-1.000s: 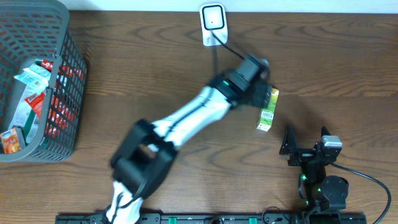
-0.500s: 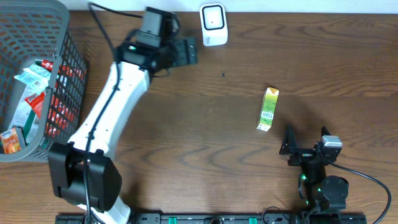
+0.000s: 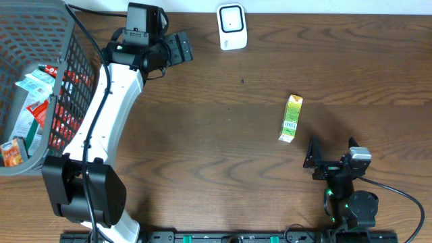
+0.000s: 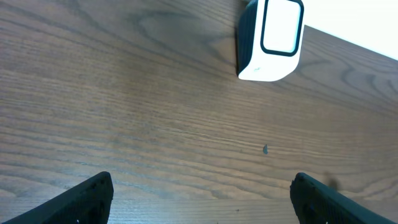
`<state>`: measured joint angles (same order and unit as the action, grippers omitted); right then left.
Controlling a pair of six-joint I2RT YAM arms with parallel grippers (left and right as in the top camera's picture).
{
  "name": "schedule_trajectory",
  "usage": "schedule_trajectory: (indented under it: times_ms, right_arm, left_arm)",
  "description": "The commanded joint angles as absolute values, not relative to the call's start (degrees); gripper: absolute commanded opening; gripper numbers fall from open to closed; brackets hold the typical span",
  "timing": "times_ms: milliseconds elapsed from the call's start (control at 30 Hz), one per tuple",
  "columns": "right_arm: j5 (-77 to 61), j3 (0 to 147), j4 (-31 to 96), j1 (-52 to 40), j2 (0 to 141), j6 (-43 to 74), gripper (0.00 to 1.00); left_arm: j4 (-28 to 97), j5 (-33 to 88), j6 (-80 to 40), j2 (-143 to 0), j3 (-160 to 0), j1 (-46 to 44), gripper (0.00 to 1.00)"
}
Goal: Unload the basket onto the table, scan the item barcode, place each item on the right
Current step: 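Raise the left gripper and move it back toward the basket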
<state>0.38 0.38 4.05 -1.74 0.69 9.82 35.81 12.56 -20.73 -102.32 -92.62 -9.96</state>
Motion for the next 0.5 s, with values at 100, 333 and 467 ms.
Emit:
schedule_trajectory:
  times_ms: [100, 333, 467]
  right_arm:
    - [0.1, 0.3, 4.3, -1.5, 0.4, 9.1, 0.99]
    - [0.1, 0.3, 4.3, -1.5, 0.4, 9.1, 0.99]
    - [0.1, 0.3, 4.3, -1.5, 0.4, 9.1, 0.99]
  left_arm:
    - [36.0, 12.4, -19.8, -102.2, -93.3, -9.8, 0.92]
    - [36.0, 12.4, -19.8, -102.2, -93.3, -9.8, 0.92]
    - [36.0, 12.4, -19.8, -102.2, -93.3, -9.8, 0.92]
